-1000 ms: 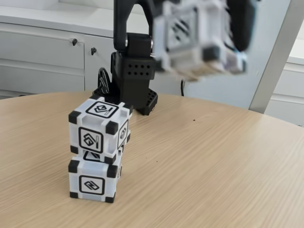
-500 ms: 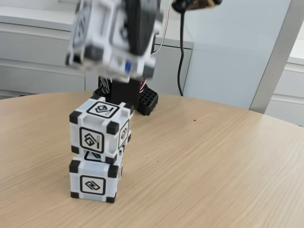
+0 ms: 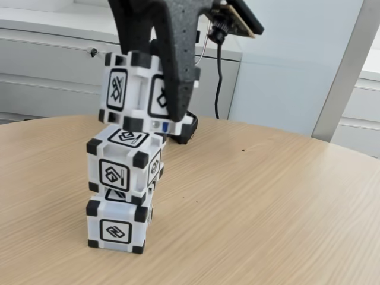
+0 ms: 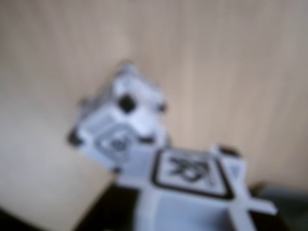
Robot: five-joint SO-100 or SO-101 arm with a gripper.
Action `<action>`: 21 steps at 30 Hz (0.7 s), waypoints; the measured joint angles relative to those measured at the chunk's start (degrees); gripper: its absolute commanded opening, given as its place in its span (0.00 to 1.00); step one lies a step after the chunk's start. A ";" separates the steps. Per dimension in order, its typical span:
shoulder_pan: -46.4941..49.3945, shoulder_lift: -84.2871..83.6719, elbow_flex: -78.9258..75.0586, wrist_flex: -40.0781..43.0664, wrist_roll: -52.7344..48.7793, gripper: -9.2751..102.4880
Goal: Stack cubes from left to right.
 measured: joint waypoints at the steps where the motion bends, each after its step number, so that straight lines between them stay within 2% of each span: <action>1: 0.09 0.88 0.09 0.00 0.26 0.24; 13: 0.09 15.29 13.45 0.00 -0.79 0.24; 21: 0.09 17.14 14.33 0.00 -0.79 0.23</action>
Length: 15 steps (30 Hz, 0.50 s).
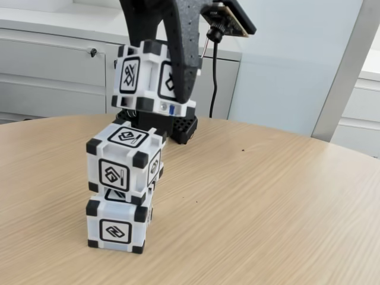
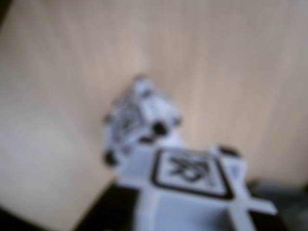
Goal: Stack cubes from left to right.
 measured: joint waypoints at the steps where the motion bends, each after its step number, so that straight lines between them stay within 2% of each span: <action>1: 0.00 0.00 0.00 0.00 0.00 0.23; 9: 5.71 0.00 0.00 0.00 -1.49 0.24; 15: 6.33 0.00 0.00 0.00 -3.08 0.23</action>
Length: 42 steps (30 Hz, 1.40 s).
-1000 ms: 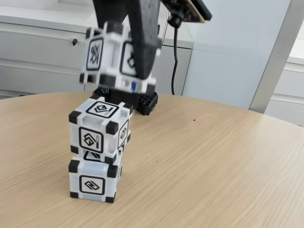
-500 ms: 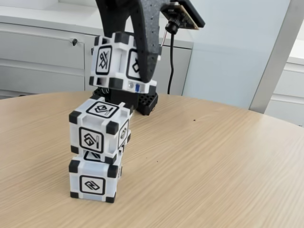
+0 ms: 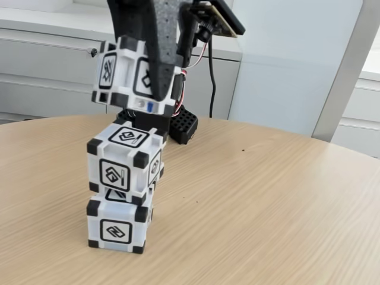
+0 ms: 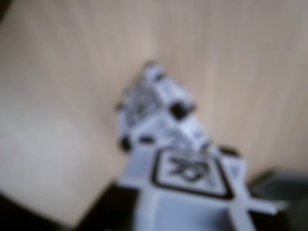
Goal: Stack cubes from left to right.
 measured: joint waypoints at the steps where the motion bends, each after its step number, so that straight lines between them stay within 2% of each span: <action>1: 0.00 0.00 0.00 0.00 -0.18 0.23; 13: -0.09 0.00 0.00 -0.18 2.29 0.24; 18: -0.09 0.00 0.09 -4.57 4.57 0.24; 33: -0.09 0.00 5.71 -5.54 0.97 0.24; 42: -0.09 0.00 5.80 -5.54 0.97 0.38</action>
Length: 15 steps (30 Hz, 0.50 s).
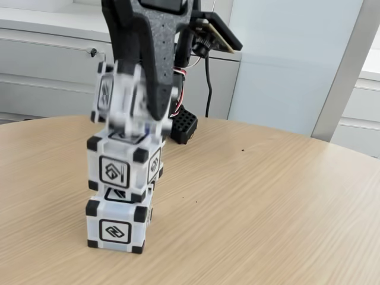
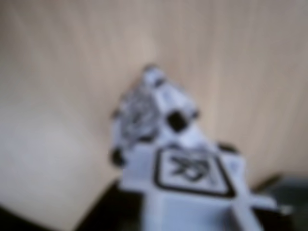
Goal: Stack cubes from left to right.
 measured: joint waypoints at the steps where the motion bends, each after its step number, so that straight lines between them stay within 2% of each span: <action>1: 0.00 0.00 0.00 0.00 0.00 0.39; 15: 0.00 0.44 0.00 0.09 2.99 0.42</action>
